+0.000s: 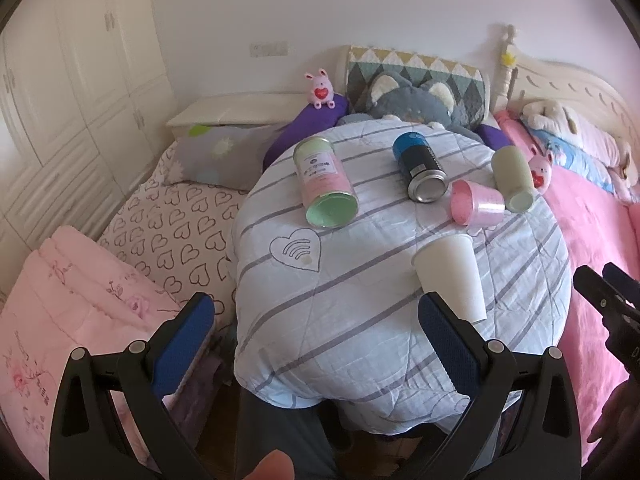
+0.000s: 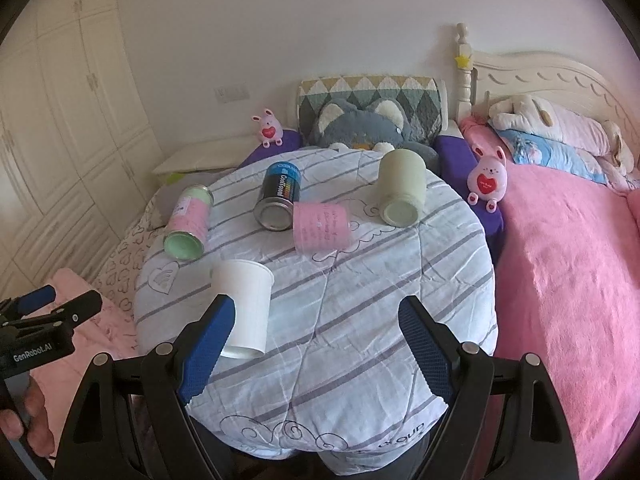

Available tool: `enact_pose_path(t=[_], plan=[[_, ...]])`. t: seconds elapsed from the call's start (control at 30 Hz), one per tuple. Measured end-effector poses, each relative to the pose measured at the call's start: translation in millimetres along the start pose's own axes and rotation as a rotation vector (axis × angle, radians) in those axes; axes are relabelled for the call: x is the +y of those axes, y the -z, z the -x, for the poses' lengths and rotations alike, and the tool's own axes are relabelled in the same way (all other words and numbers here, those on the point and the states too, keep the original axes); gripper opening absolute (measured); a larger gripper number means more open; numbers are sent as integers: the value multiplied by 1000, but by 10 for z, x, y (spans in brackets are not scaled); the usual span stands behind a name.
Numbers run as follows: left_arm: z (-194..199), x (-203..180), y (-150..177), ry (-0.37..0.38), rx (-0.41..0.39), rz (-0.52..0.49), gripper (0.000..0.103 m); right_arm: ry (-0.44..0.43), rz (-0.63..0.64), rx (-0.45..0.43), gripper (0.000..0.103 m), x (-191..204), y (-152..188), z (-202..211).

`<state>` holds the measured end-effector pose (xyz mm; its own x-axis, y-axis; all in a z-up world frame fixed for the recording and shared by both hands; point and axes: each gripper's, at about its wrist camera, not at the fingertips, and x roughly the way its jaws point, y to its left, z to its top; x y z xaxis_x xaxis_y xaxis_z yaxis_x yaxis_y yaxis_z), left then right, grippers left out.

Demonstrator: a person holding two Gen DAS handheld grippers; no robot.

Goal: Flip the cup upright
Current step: 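Carry the white cup with the right gripper toward the left gripper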

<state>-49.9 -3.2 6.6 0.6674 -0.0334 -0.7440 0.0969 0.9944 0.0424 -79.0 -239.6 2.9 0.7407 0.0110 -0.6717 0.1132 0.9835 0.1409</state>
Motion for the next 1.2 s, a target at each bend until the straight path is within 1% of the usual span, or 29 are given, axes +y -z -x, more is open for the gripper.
enact_pose_path(t=[0.43, 0.7, 1.07, 1.2], plan=[[70, -147, 29, -3, -1, -27, 103, -8, 5, -13, 85, 3, 20, 53], [64, -305, 55, 2, 22, -47, 103, -15, -4, -16, 85, -35, 30, 66], [10, -613, 11, 8, 36, -80, 103, -24, -55, -19, 85, -331, 37, 44], [-85, -703, -9, 8, 59, -83, 103, -29, -71, -12, 85, -438, 34, -32]])
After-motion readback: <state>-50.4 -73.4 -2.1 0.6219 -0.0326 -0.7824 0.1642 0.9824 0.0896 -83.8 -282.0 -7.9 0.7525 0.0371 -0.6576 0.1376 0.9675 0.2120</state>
